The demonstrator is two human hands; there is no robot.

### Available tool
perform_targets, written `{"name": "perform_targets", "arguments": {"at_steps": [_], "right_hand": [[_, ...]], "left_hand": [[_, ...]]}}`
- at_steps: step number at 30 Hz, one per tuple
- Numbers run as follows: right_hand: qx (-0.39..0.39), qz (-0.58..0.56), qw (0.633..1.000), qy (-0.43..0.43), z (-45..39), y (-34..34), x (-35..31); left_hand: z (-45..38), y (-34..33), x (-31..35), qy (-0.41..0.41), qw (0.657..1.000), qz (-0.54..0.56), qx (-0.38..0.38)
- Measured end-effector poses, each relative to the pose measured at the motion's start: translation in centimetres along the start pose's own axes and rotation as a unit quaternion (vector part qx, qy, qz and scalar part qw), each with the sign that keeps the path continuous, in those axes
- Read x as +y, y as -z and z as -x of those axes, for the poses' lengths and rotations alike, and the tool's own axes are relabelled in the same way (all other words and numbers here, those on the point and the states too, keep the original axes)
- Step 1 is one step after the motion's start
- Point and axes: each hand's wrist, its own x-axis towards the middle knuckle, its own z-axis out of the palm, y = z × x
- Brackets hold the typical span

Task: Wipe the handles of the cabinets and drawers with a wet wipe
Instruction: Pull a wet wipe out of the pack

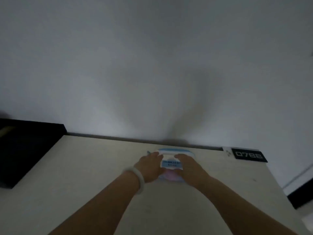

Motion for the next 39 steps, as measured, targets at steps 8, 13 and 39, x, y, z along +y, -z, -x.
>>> {"name": "perform_targets", "arguments": {"at_steps": [8,13,39], "right_hand": [[0.013,-0.034,0.999,-0.021,-2.0,-1.9,1.2],[0.049,-0.025,0.998,0.031,-3.3,-3.1,2.5],[0.141,-0.137,0.974,-0.111,-4.8,-3.3,3.7]], "left_hand": [[-4.5,-3.8,-3.0,-0.039,0.997,0.001,0.067],[-5.6,-5.0,-3.5,-0.071,0.989,0.082,0.103],[-9.3,-7.2,-2.7,-0.073,0.962,0.193,0.179]]}}
